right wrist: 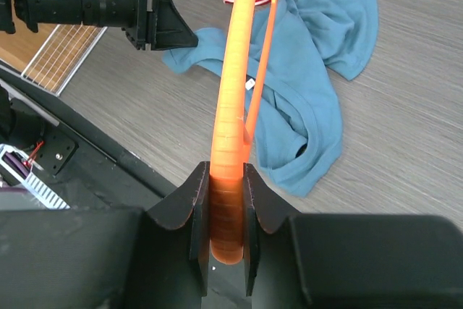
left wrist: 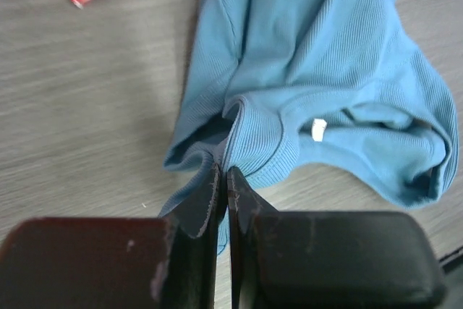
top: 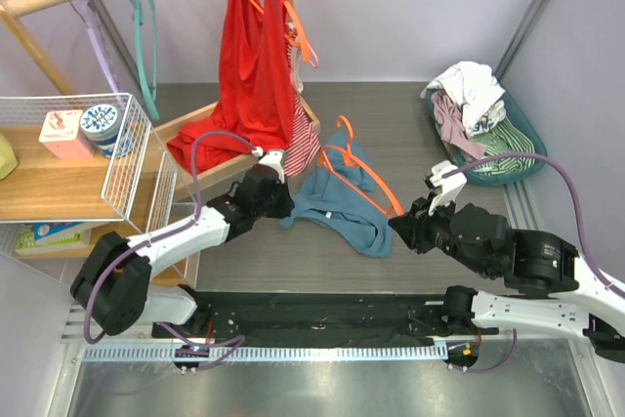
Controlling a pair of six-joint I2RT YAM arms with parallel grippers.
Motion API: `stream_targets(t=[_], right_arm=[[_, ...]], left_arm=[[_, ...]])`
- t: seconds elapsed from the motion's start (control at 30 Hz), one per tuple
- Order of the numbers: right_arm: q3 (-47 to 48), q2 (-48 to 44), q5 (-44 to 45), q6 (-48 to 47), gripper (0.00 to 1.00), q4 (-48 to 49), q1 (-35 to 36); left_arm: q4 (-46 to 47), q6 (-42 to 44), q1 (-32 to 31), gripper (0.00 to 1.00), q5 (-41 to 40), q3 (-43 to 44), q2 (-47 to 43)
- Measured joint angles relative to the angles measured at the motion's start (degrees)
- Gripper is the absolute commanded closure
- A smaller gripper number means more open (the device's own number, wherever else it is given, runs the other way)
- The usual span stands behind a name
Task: Place the tank top on the hanger
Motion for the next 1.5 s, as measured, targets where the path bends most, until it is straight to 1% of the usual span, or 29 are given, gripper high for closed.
stream_targets(t=[0.17,0.3,0.43,0.47,0.57,0.6,0.63,0.7,0.93,1.1,1.23,1.33,1.5], right_arm=[[-0.42,-1.29,-0.92,0.46,0.99,-1.03,0.0],[-0.98,-1.77,-2.27,1.16,0.99,-1.49,0.0],[-1.4,-1.7,-3.72,1.86,0.99,-2.51,0.0],[-1.49,-1.68,-3.93,1.97,0.99,-2.64,0.0],[-1.64,-1.68,-4.37,2.23,0.99,-2.8,0.0],[-1.66,-1.68,-4.46,2.34,0.99,-2.8,0.0],[-1.66,-1.68,-4.5,2.38,0.99,-2.8,0.0],[-1.66,-1.68,-4.76,2.54,0.99,-2.82,0.0],[-1.64,-2.1,-5.7,2.67,0.99,-3.93,-0.02],[-0.42,-3.21,-7.5,2.67,0.99,-5.38,0.0],[1.64,-3.26,-8.83,2.64,0.99,-6.23,-0.02],[2.97,-3.26,-9.84,2.64,0.99,-7.21,0.0],[3.65,-3.17,-12.0,2.64,0.99,-8.13,0.0]], left_arm=[[0.17,-0.04,0.11,0.86,4.07,-0.15,2.03],[0.79,-0.22,0.11,0.79,5.73,-1.07,2.64],[0.92,-0.28,0.11,0.78,6.58,-1.66,3.76],[1.05,-0.28,0.11,0.78,6.64,-1.73,4.13],[1.27,-0.35,0.11,0.86,6.8,-1.9,5.05],[1.38,-0.44,0.11,0.93,6.84,-1.99,5.2],[1.75,-0.57,0.11,0.96,6.97,-2.16,5.4],[2.23,-1.05,0.11,0.99,7.1,-2.43,5.53],[3.13,-2.69,0.9,0.96,7.23,-2.58,4.39],[3.28,-4.57,5.7,0.96,9.27,-1.64,3.78],[4.68,-6.6,10.29,0.96,13.7,0.13,6.21],[5.55,-8.22,12.17,0.97,16.2,0.22,7.85],[5.55,-9.27,12.59,0.98,17.46,0.42,8.17]])
